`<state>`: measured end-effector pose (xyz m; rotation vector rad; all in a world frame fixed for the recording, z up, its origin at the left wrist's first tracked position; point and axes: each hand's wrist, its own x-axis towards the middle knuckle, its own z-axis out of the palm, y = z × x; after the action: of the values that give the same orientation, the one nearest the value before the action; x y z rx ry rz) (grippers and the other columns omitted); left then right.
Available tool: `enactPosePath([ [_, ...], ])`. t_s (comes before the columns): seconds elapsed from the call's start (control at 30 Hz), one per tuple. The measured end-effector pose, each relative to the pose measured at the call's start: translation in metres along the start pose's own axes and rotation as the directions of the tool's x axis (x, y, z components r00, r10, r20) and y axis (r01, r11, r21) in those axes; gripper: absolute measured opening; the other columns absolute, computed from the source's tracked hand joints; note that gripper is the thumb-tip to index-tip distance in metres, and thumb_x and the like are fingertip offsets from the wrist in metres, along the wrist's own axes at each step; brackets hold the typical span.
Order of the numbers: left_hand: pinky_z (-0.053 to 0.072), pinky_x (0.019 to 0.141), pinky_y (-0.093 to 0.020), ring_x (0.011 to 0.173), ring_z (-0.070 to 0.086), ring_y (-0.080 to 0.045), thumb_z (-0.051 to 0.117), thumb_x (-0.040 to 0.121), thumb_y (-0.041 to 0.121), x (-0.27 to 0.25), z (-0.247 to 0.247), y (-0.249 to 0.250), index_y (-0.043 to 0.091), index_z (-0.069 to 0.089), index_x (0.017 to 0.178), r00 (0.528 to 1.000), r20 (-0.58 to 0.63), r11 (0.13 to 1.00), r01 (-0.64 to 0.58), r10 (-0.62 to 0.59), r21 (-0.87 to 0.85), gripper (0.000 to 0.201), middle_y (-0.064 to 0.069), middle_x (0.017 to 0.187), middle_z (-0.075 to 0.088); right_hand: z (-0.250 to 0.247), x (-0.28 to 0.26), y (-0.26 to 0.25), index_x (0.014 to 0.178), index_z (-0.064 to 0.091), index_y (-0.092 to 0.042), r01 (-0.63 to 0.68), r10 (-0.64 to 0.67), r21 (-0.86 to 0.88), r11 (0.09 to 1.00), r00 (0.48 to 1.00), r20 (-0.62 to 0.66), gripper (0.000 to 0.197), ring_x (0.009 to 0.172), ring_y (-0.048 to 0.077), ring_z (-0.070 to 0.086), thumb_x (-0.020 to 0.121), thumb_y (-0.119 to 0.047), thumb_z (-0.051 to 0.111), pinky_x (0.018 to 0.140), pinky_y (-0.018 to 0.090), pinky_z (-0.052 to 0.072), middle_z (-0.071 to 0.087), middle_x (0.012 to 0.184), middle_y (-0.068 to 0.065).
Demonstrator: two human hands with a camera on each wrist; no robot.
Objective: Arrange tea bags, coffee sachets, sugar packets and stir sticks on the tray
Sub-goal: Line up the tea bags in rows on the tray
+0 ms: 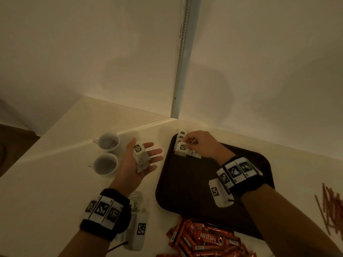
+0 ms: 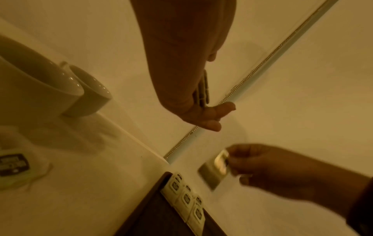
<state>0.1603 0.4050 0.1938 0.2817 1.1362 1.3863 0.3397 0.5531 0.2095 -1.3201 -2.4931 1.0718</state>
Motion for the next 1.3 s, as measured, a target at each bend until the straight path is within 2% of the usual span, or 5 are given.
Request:
enactPosePath([
  [0.2, 0.047, 0.044, -0.021, 0.077, 0.068, -0.022, 0.013, 0.091, 0.068, 0.008, -0.012, 0.01, 0.011, 0.064, 0.108, 0.999, -0.006, 0.999, -0.05, 0.051, 0.015, 0.079, -0.015, 0.096, 0.072, 0.05, 0.03, 0.043, 0.101, 0.064, -0.007, -0.12, 0.12, -0.001, 0.993, 0.99, 0.078, 0.017, 0.1, 0.021, 0.06, 0.084, -0.01, 0.067, 0.092, 0.035, 0.049, 0.065, 0.106, 0.01],
  [0.83, 0.048, 0.04, -0.023, 0.07, 0.069, -0.028, 0.007, 0.083, 0.075, 0.027, -0.019, 0.002, 0.01, 0.062, 0.112, 0.998, 0.054, 0.999, 0.037, -0.037, 0.019, 0.09, -0.02, 0.091, 0.071, 0.068, 0.079, 0.055, 0.095, 0.063, -0.006, -0.207, 0.225, 0.098, 0.973, 0.943, -0.245, 0.009, 0.083, 0.013, 0.06, 0.086, -0.006, 0.063, 0.077, 0.025, 0.048, 0.065, 0.093, 0.008],
  [1.0, 0.049, 0.044, -0.023, 0.075, 0.07, -0.027, 0.012, 0.074, 0.078, 0.026, -0.005, 0.004, 0.012, 0.06, 0.119, 0.993, 0.101, 0.994, 0.049, -0.059, 0.099, 0.094, -0.019, 0.095, 0.072, 0.042, 0.05, -0.021, 0.094, 0.066, -0.01, 0.213, -0.135, 0.316, 0.924, 0.959, -0.249, 0.013, 0.075, 0.0, 0.052, 0.085, -0.019, 0.068, 0.069, 0.012, 0.039, 0.063, 0.089, -0.001],
  [1.1, 0.046, 0.046, -0.021, 0.073, 0.07, -0.028, 0.006, 0.082, 0.076, 0.026, 0.006, 0.005, 0.016, 0.064, 0.111, 0.994, 0.094, 0.992, 0.045, -0.056, 0.115, 0.088, -0.015, 0.095, 0.072, 0.033, 0.027, -0.06, 0.098, 0.068, -0.013, 0.431, -0.412, 0.242, 0.869, 0.902, -0.125, 0.028, 0.082, -0.002, 0.05, 0.073, -0.021, 0.079, 0.071, 0.005, 0.036, 0.062, 0.094, 0.003],
  [1.3, 0.046, 0.045, -0.021, 0.063, 0.066, -0.026, 0.006, 0.083, 0.076, 0.022, 0.021, 0.011, 0.016, 0.065, 0.107, 0.987, 0.161, 0.997, 0.005, -0.017, 0.078, 0.088, -0.014, 0.091, 0.071, 0.025, 0.013, -0.077, 0.09, 0.068, -0.015, 0.471, -0.46, 0.037, 0.881, 0.872, -0.167, 0.02, 0.08, 0.008, 0.053, 0.073, -0.019, 0.078, 0.068, 0.008, 0.038, 0.058, 0.086, -0.004],
])
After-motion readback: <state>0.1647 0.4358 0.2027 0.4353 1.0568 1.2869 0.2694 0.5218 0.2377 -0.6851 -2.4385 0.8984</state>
